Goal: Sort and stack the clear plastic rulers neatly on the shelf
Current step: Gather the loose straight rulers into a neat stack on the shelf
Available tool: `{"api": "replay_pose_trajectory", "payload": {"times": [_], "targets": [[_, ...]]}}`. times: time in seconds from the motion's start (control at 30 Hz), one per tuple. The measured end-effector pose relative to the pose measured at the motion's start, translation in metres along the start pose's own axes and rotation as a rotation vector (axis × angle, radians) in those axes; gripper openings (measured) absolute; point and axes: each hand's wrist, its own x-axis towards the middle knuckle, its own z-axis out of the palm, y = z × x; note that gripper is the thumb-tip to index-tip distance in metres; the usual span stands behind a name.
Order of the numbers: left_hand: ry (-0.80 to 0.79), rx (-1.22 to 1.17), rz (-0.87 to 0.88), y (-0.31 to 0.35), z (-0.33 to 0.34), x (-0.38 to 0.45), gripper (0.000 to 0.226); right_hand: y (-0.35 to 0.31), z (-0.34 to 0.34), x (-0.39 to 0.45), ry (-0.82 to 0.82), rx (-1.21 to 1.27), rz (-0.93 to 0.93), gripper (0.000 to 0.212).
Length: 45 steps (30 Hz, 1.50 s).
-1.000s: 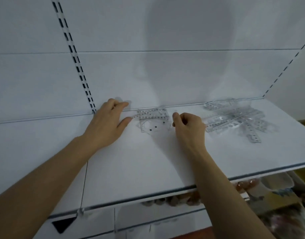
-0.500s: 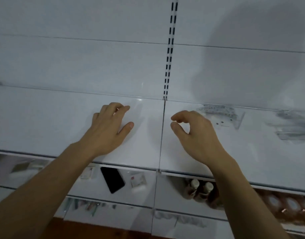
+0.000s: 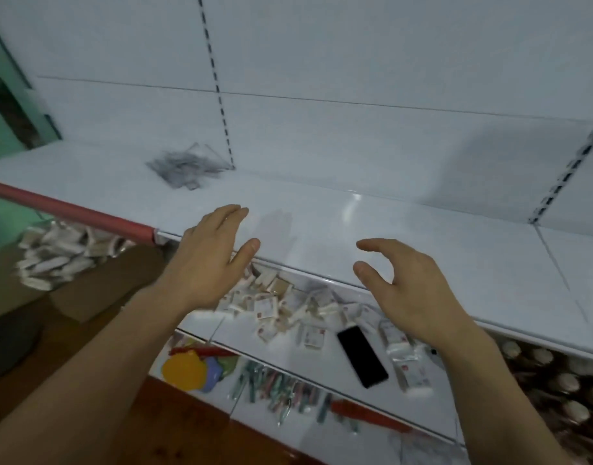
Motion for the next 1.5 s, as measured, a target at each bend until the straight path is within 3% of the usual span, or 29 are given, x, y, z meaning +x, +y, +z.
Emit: {"api": "replay_pose_trajectory", "payload": {"times": [0.2, 0.4, 0.53, 1.03, 1.33, 1.5], "targets": [[0.011, 0.070, -0.102, -0.116, -0.042, -0.040, 0.068, -0.096, 0.084, 0.034, -0.171, -0.113, -0.091, 0.061], [-0.018, 0.101, -0.163, -0.195, -0.064, -0.046, 0.071, -0.172, 0.160, 0.082, -0.232, -0.154, -0.161, 0.069], [0.020, 0.113, -0.152, -0.237, -0.067, -0.039, 0.067, -0.205, 0.206, 0.120, -0.208, -0.163, -0.172, 0.069], [-0.082, -0.009, -0.005, -0.387, -0.071, 0.068, 0.065, -0.283, 0.314, 0.241, -0.169, -0.202, 0.004, 0.067], [-0.220, -0.100, 0.237, -0.455, -0.039, 0.149, 0.068, -0.278, 0.338, 0.277, 0.072, -0.267, 0.183, 0.059], [-0.379, -0.057, 0.372, -0.483, -0.027, 0.193, 0.067, -0.284, 0.363, 0.277, 0.209, -0.226, 0.342, 0.056]]}}
